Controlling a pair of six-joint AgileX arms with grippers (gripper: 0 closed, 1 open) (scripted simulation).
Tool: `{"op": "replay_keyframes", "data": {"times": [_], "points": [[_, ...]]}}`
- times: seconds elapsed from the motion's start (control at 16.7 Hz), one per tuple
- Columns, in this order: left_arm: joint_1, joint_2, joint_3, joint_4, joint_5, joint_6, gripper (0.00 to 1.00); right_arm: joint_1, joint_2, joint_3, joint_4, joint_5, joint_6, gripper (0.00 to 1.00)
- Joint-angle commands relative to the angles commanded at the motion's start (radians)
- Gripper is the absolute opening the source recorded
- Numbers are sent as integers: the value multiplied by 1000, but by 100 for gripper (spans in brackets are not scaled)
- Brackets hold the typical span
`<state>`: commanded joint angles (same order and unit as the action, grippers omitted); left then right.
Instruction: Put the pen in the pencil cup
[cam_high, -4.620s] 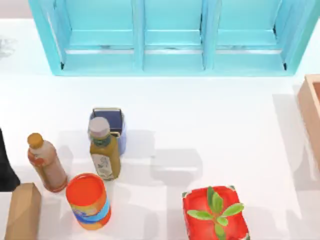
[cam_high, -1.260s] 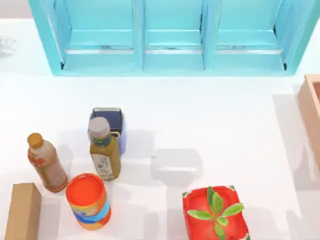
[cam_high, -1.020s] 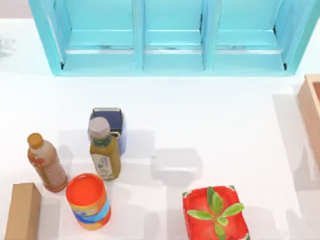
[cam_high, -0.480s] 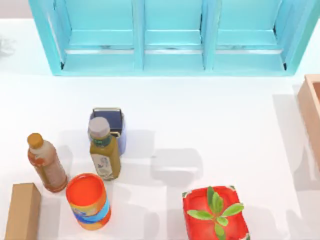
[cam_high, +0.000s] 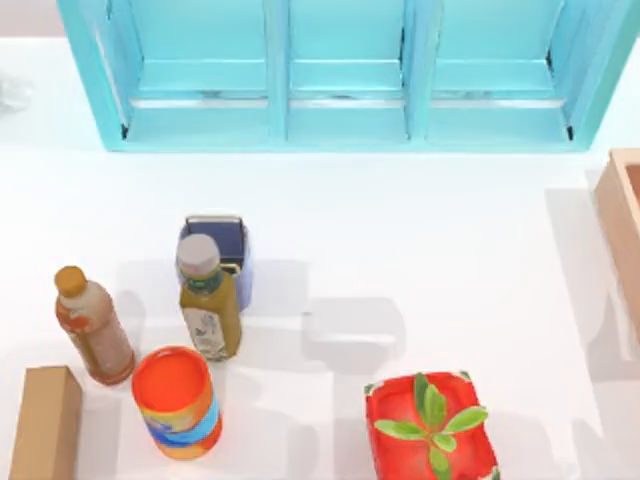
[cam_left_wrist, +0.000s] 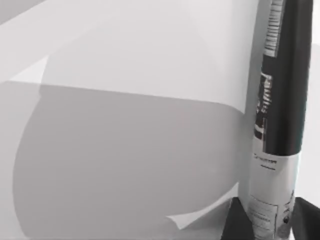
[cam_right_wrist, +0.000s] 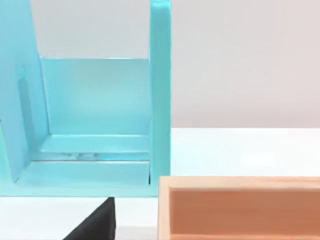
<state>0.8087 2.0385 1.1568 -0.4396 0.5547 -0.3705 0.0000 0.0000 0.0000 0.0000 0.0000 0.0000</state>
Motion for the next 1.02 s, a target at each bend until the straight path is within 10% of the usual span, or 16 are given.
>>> {"op": "replay_keyframes", "data": {"times": [1.02], "points": [[392,-429,97,-781,46,458,0,0,0,0,0,0,0,100]]}}
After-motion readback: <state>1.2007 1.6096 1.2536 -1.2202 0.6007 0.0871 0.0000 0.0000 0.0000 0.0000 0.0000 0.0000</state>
